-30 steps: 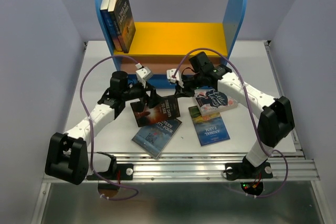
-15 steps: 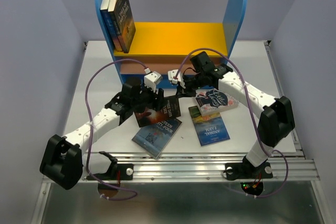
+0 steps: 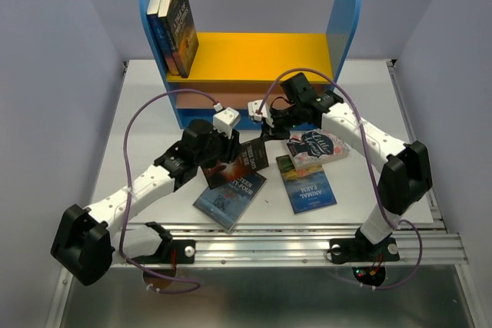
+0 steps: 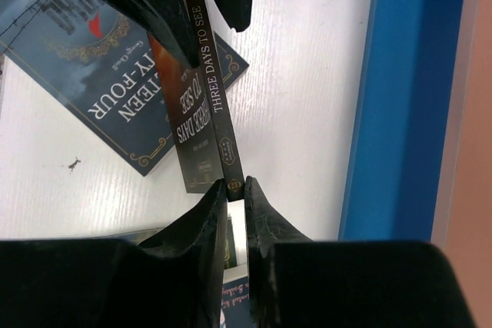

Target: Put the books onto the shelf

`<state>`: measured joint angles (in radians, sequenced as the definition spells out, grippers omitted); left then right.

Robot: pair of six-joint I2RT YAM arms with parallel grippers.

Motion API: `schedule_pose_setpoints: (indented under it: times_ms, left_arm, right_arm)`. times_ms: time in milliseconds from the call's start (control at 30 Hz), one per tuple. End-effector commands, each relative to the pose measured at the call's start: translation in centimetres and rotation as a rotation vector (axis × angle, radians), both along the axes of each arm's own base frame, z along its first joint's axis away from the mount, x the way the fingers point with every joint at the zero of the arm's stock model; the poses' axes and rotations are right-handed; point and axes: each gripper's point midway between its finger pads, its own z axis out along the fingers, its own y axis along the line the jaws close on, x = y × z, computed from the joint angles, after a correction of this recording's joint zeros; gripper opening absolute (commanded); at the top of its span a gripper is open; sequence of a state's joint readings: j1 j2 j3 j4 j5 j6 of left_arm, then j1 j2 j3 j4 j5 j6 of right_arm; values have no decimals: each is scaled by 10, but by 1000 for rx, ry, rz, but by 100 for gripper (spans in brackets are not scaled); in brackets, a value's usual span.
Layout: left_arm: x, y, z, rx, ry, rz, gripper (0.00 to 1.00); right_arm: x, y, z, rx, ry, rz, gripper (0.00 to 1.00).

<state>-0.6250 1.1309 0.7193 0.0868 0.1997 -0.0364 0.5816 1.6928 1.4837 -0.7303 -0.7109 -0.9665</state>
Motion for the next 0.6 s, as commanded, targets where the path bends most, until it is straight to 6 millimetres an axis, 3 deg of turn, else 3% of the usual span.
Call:
schedule_pose_setpoints:
  times_ms: [0,233,333,433,467,533,567]
  left_arm:
    - [-14,-3,-26,5,84,27,44]
    - [-23,-9,-29,3,111,38,50]
    - [-25,-11,-41,38,140,41,64]
    - [-23,-12,-49,69,163,46,63]
    - [-22,-11,-49,75,163,51,47]
    - [-22,-11,-46,72,158,53,32]
    - [-22,-11,-45,68,157,56,14]
  right_arm:
    - [4,6,41,70,-75,28,1]
    - [3,3,42,55,-87,33,1]
    - [-2,3,44,63,-87,54,1]
    - [-4,3,44,68,-87,67,1]
    - [-5,4,44,71,-84,72,1]
    - [-4,4,43,69,-84,71,1]
    - [-2,5,40,64,-78,68,1]
